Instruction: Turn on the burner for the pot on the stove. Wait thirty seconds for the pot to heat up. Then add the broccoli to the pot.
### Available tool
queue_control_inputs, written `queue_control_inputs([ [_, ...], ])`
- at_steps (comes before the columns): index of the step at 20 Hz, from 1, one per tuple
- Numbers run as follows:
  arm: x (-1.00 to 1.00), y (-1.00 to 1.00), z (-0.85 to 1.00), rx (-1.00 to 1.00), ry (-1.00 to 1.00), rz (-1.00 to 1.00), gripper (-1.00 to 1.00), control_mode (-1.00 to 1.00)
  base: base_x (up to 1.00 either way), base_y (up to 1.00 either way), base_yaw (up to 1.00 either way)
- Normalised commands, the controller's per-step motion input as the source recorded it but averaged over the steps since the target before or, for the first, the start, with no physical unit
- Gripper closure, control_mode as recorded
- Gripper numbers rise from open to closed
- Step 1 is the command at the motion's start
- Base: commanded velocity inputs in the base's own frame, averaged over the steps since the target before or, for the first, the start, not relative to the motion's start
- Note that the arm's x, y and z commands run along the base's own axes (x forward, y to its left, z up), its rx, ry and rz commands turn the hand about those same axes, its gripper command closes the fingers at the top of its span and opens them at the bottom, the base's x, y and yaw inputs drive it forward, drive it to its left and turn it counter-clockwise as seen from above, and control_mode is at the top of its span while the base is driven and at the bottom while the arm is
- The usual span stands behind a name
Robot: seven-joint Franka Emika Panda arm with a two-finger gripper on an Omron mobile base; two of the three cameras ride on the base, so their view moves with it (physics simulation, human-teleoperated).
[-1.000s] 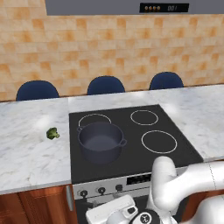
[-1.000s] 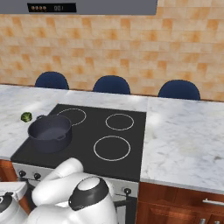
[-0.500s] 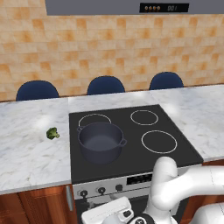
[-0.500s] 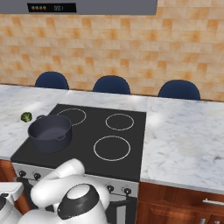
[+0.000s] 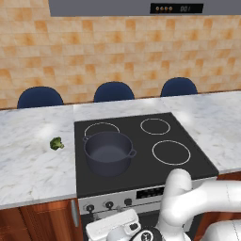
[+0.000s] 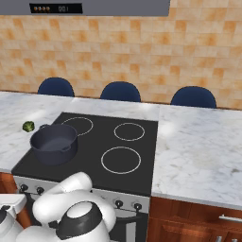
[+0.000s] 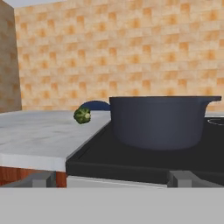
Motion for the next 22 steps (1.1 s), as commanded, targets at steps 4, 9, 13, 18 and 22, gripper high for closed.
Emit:
queue_control_inputs([
  [4, 0.18, 0.00, 0.00, 0.00, 0.00, 0.00, -1.00, -1.00, 0.00, 0.00, 0.00],
  [9, 0.11, 0.00, 0.00, 0.00, 0.00, 0.00, -1.00, -1.00, 0.00, 0.00, 0.00],
  [13, 0.05, 0.00, -0.05, 0.00, 0.00, 0.00, -1.00, -1.00, 0.00, 0.00, 0.00],
  [18, 0.00, 0.00, -0.12, 0.00, 0.00, 0.00, -1.00, -1.00, 0.00, 0.00, 0.00],
  [22, 0.00, 0.02, -0.15, 0.00, 0.00, 0.00, -1.00, -1.00, 0.00, 0.00, 0.00],
])
